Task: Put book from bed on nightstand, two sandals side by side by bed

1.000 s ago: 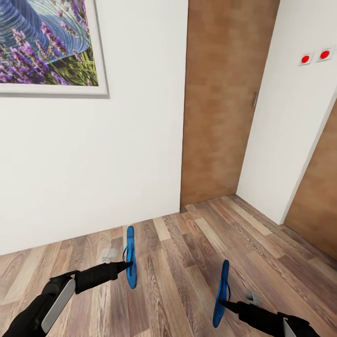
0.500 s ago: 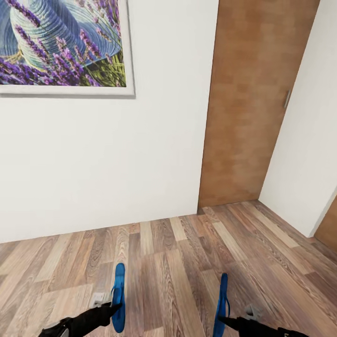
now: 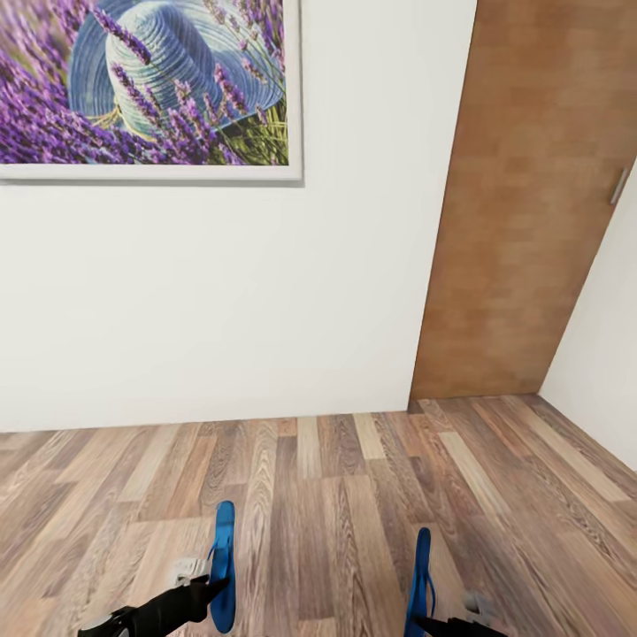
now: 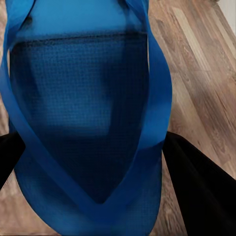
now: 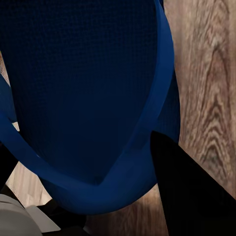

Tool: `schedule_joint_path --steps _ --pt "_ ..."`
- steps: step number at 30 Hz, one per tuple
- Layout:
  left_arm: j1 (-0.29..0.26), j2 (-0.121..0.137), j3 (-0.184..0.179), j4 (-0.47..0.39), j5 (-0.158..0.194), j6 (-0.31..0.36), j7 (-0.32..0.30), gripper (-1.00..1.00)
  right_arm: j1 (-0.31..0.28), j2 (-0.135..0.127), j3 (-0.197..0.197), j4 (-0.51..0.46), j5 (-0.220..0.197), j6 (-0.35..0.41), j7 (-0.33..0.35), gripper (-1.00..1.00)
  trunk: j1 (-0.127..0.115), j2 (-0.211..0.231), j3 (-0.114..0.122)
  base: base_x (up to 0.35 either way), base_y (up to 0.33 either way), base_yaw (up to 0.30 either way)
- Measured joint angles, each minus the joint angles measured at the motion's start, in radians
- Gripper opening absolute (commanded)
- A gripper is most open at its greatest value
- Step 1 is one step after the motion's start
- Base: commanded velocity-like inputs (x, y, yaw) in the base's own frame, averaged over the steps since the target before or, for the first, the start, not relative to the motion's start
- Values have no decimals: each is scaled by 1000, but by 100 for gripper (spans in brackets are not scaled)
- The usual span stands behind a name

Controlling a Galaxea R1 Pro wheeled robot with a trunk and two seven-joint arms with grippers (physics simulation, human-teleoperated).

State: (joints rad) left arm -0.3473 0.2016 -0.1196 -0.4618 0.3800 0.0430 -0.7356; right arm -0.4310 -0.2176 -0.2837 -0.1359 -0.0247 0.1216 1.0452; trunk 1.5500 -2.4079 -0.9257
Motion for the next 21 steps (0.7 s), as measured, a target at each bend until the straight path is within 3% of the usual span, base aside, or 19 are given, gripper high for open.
schedule_joint_path --steps 3,8,13,21 --pt "0 -1 -2 10 -2 0 1 -100 0 -2 -1 0 0 0 0 -100 0 0 0 0 0 291" --pt "0 -25 -5 51 -15 -1 4 -100 0 -3 -2 0 -1 0 -1 -100 0 0 0 0 0 291" --pt "0 -31 -7 71 -56 -3 5 -100 0 -3 -2 0 -1 0 -3 -100 0 0 0 0 0 291" --pt "0 -34 -6 75 -60 -3 5 -100 0 -3 -2 0 -1 -1 -3 -100 0 0 0 0 0 291"
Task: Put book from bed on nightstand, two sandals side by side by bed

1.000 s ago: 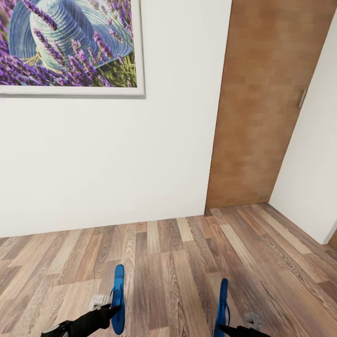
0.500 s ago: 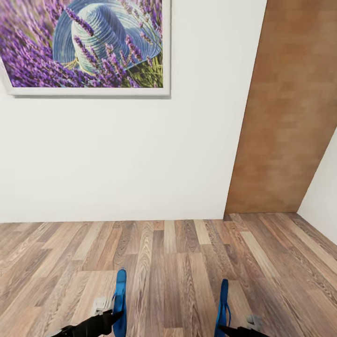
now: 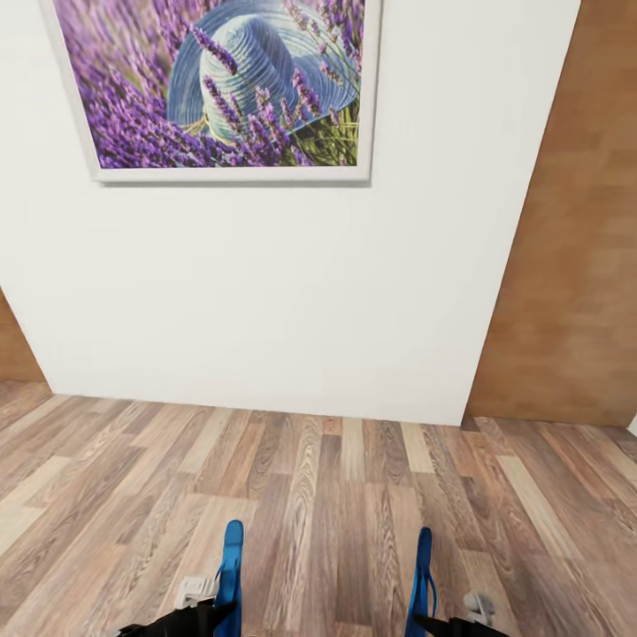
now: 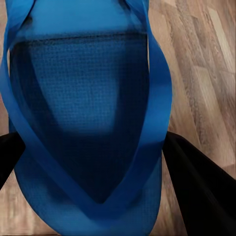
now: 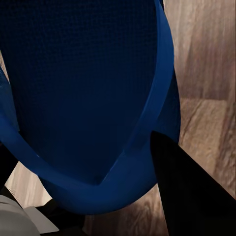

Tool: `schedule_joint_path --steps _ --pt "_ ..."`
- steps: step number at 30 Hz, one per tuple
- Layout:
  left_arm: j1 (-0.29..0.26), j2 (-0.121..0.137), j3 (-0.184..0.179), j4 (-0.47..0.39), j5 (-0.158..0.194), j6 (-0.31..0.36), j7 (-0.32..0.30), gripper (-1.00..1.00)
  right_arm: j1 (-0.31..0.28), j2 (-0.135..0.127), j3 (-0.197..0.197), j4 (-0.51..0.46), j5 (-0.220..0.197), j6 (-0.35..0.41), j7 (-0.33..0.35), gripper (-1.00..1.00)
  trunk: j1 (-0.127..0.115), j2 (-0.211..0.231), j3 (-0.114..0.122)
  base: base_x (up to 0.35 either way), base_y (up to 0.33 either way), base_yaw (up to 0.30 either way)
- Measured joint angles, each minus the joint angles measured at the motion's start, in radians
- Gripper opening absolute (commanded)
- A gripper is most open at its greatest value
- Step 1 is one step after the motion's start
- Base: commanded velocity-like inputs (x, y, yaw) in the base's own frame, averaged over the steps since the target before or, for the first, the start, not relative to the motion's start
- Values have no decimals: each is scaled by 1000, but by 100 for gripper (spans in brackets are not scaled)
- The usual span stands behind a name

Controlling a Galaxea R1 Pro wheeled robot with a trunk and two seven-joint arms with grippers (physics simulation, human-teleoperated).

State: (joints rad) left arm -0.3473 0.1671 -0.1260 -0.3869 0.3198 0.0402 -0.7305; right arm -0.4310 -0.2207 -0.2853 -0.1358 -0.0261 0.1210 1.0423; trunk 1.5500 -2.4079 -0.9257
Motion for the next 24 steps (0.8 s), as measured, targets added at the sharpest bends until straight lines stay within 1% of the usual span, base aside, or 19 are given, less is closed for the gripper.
schedule_joint_path --steps 13,19,24 --pt "0 -1 0 0 1 0 0 -100 0 2 -3 -4 0 1 2 -100 0 0 0 0 0 290" --pt "0 -11 1 22 1 0 0 -100 0 3 1 4 0 -1 3 -100 0 0 0 0 0 287" --pt "0 -13 2 26 3 1 -1 -100 1 2 0 7 -1 -1 1 -100 0 0 0 0 0 287"
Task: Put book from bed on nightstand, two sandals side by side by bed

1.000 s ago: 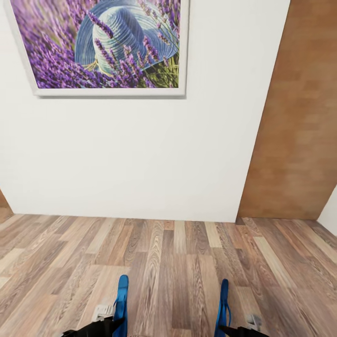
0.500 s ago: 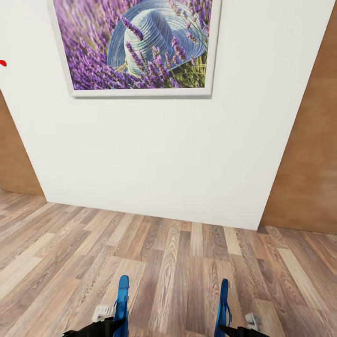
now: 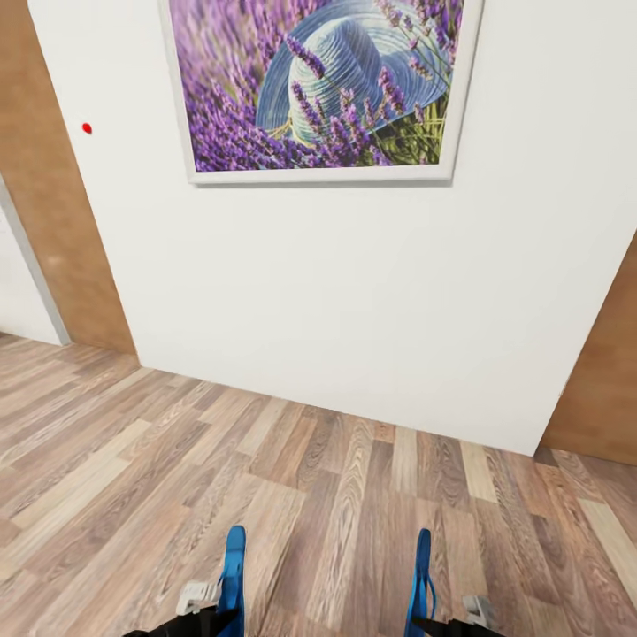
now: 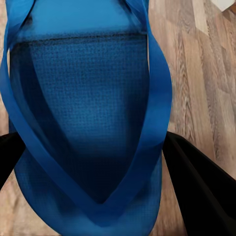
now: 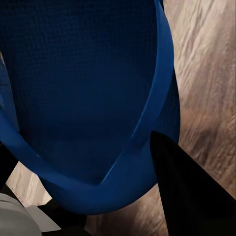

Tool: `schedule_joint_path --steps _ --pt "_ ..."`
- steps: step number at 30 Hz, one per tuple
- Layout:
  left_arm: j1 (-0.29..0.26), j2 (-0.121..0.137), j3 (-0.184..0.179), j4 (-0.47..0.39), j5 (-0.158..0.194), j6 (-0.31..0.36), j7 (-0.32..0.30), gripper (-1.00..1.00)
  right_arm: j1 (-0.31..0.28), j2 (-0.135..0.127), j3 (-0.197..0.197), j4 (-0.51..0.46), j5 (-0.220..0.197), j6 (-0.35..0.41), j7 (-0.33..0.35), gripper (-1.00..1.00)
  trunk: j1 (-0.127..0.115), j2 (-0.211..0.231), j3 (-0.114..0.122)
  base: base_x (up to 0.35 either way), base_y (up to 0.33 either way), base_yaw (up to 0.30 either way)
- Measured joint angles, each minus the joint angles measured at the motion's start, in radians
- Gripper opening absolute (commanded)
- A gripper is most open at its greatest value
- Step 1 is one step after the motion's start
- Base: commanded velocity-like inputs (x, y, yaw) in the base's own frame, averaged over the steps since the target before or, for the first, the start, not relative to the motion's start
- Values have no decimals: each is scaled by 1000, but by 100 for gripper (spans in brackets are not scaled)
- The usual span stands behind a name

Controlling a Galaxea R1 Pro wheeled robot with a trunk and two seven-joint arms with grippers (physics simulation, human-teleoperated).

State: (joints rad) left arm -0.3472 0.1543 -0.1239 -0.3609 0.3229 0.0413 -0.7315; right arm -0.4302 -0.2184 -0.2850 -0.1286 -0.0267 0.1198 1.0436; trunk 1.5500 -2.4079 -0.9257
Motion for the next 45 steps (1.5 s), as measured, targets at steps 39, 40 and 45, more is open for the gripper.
schedule_joint_path --steps 39,40,45 --pt "0 -2 0 0 -1 0 1 -100 0 2 4 1 2 0 -433 -100 0 0 0 0 0 283" --pt "0 -2 0 0 0 0 1 -100 0 2 4 1 2 0 -437 -100 0 0 0 0 0 279" --pt "0 -2 0 0 0 0 1 -100 0 2 6 1 6 0 -437 -100 0 0 0 0 0 283"
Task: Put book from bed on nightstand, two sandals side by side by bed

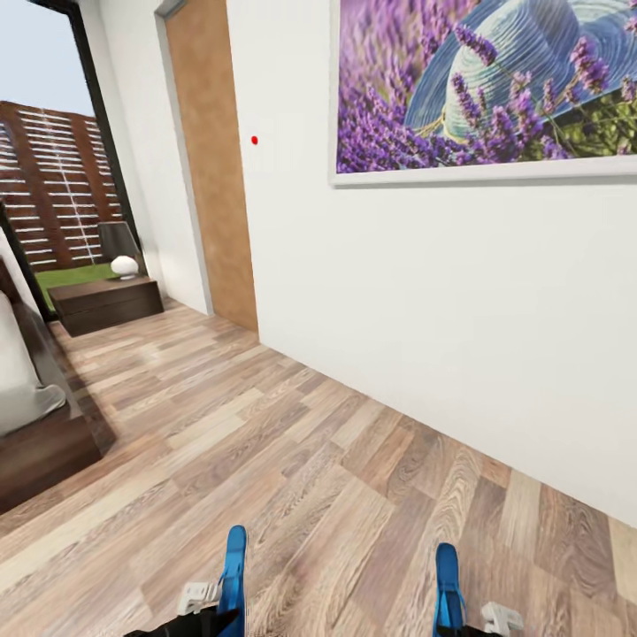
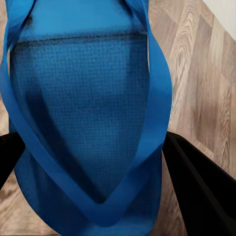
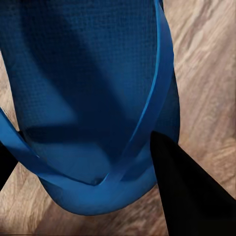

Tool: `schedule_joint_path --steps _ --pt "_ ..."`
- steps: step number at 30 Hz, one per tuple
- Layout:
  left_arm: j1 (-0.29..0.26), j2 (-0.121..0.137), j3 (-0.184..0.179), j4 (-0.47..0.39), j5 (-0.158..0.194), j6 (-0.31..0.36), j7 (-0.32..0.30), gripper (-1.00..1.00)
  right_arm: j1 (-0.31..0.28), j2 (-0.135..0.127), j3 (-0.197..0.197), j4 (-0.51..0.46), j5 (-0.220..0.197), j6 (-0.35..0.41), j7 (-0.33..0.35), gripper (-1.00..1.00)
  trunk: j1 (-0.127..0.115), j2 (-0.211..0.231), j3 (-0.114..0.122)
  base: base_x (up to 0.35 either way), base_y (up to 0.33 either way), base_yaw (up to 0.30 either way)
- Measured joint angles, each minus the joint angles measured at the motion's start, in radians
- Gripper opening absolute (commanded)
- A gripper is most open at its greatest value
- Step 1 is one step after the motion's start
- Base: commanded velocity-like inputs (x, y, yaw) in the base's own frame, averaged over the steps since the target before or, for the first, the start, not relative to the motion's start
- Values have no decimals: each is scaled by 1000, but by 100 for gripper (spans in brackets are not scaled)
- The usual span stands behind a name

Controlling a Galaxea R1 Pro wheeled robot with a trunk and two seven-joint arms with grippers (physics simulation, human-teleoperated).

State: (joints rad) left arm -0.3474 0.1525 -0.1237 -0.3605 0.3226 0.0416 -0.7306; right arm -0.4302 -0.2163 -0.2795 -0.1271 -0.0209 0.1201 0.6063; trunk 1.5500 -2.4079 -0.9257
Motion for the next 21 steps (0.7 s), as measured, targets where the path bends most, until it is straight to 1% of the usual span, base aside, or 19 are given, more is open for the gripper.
schedule_joint_path --steps 2,4,5,6,7,9,11,13,21 --pt "0 0 0 0 0 0 0 -100 0 0 1 0 5 1 7 -100 0 0 0 0 0 285" --pt "0 0 0 0 0 0 0 -100 0 0 2 0 8 1 41 -100 0 0 0 0 0 286" --pt "1 0 0 0 0 0 0 -100 0 0 2 0 8 1 88 -100 0 0 0 0 0 287" --pt "1 0 0 0 0 0 0 -100 0 -1 2 0 10 1 108 -100 0 0 0 0 0 288" --pt "0 -1 0 0 0 0 0 -100 0 -1 2 0 16 1 162 -100 0 0 0 0 0 288" --pt "0 -1 0 0 0 0 0 -100 0 -1 5 0 41 0 216 -100 0 0 0 0 0 288" --pt "0 0 0 0 -1 0 0 -100 0 -1 5 0 61 1 231 -100 0 0 0 0 0 288" --pt "0 0 0 0 -1 0 0 -100 -1 0 4 0 71 1 237 -100 0 0 0 0 0 288" --pt "0 0 0 0 -2 0 0 -100 0 -2 1 0 77 1 240 -100 0 0 0 0 0 288"
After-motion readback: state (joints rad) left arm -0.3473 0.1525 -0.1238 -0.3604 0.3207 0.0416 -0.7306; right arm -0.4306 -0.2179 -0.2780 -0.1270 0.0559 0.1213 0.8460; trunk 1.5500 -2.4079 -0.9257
